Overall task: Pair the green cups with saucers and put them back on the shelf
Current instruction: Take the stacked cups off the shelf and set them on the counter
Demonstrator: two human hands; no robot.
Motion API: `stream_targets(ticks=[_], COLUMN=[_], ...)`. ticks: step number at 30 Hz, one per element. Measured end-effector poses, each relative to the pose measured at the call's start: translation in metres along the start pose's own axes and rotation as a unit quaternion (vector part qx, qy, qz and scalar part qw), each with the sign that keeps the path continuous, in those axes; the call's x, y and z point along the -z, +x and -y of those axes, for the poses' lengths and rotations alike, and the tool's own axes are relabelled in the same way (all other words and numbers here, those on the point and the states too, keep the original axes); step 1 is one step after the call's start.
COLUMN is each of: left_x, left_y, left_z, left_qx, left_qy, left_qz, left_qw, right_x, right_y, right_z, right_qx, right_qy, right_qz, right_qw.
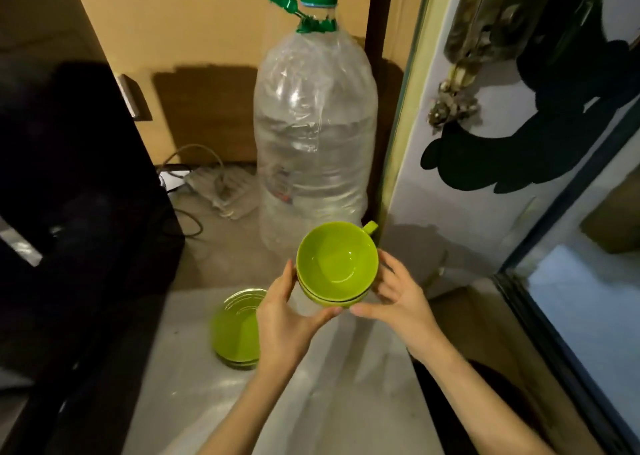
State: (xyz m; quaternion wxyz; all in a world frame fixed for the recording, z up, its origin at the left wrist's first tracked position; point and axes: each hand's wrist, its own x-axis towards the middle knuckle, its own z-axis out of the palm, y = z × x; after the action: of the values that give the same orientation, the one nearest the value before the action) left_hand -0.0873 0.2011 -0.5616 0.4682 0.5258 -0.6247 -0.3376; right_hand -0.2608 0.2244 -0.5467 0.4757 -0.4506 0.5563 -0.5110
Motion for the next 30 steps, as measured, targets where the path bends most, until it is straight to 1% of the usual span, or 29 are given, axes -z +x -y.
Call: stream_targets(ticks=[4, 7, 13, 23, 30], left_x=[-0.010, -0.014, -0.015, -0.015, -0.017], left_y=[-0.020, -0.030, -0.038, -0.046, -0.053], left_z=[0.025, 0.037, 0.052, 0.058, 0.058], left_qx=[0.033, 0.069, 0.091, 0.094, 0.104], left_qy=[0.050, 0.092, 0.106, 0.126, 0.121], left_qz=[0.003, 0.003, 0.015, 0.006, 0.003], left_qw=[0.998, 0.993, 0.990, 0.988, 0.987], right_x=[0.001, 0.000, -0.003, -0.004, -0.006], right_y=[0.003, 0.005, 0.001, 0.001, -0.003], right_z=[-0.035, -0.054, -0.082, -0.090, -0.085], right_qx=[-0.042, -0.060, -0.100, -0.104, -0.096], right_qy=[0.015, 0.037, 0.034, 0.026, -0.021], right_qz=[0.041, 0.048, 0.063, 0.081, 0.084], right_qw=[0.998, 0.996, 0.992, 0.991, 0.992])
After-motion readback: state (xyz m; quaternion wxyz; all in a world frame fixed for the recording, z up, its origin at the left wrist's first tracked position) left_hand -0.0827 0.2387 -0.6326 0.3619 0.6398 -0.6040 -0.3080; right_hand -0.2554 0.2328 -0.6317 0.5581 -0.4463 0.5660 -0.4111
